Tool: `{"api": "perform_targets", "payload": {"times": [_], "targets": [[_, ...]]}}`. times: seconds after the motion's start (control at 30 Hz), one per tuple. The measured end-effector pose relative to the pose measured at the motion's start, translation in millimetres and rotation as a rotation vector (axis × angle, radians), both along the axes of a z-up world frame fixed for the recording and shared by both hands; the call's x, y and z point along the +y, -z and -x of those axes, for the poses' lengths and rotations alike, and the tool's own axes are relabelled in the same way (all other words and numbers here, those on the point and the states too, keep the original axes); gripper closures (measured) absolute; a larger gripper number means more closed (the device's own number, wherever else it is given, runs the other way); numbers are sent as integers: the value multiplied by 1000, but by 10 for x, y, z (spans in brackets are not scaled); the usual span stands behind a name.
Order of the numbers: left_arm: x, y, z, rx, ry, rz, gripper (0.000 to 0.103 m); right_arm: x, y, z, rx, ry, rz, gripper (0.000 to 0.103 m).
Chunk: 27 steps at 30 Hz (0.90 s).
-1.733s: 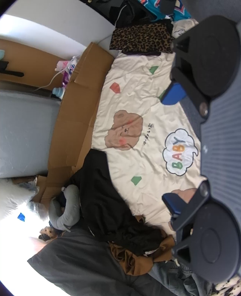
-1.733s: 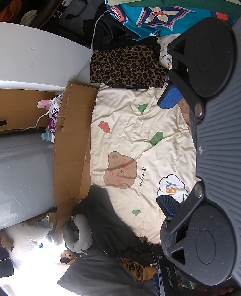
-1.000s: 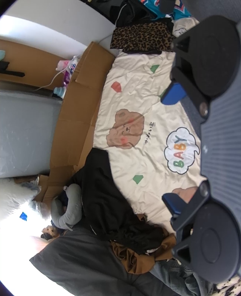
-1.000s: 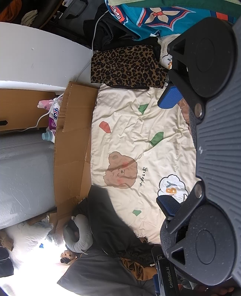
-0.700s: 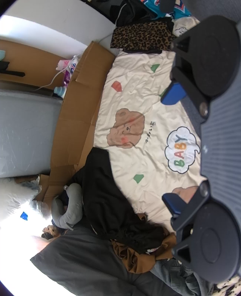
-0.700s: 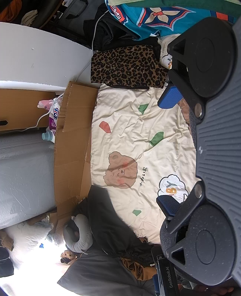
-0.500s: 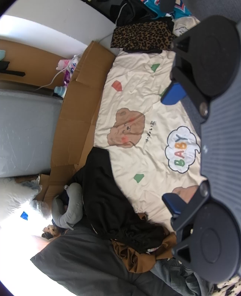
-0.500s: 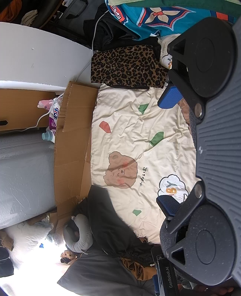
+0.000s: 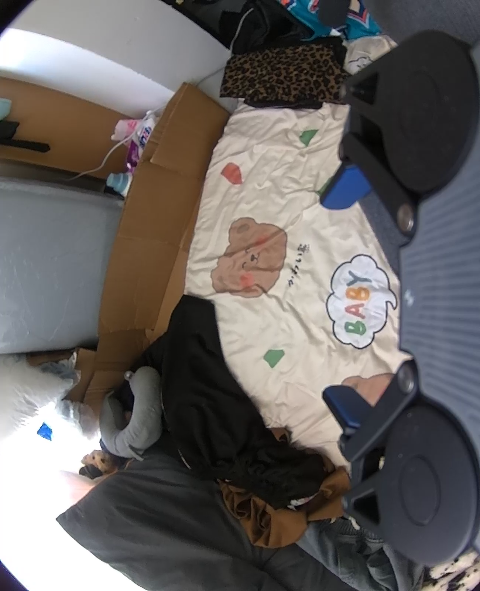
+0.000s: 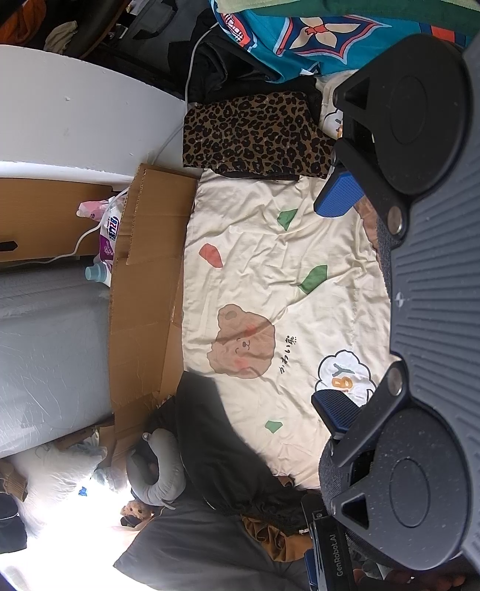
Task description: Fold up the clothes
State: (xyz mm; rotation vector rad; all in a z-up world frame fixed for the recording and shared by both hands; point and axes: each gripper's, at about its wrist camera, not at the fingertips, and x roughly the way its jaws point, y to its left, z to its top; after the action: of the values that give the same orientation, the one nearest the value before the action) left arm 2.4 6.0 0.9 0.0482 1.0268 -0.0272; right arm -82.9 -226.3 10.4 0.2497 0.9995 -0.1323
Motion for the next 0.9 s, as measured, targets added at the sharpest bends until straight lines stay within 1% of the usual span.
{"api": "perform_targets", "payload": {"times": [0.43, 0.73, 0.9], "targets": [[-117, -2, 45, -16, 2, -26, 1, 14, -10, 4, -2, -2, 1, 1], [-88, -16, 27, -19, 8, -36, 0, -9, -22, 22, -15, 7, -2, 1], [-34, -6, -16, 23, -4, -16, 0, -33, -40, 30, -14, 18, -10, 1]]}}
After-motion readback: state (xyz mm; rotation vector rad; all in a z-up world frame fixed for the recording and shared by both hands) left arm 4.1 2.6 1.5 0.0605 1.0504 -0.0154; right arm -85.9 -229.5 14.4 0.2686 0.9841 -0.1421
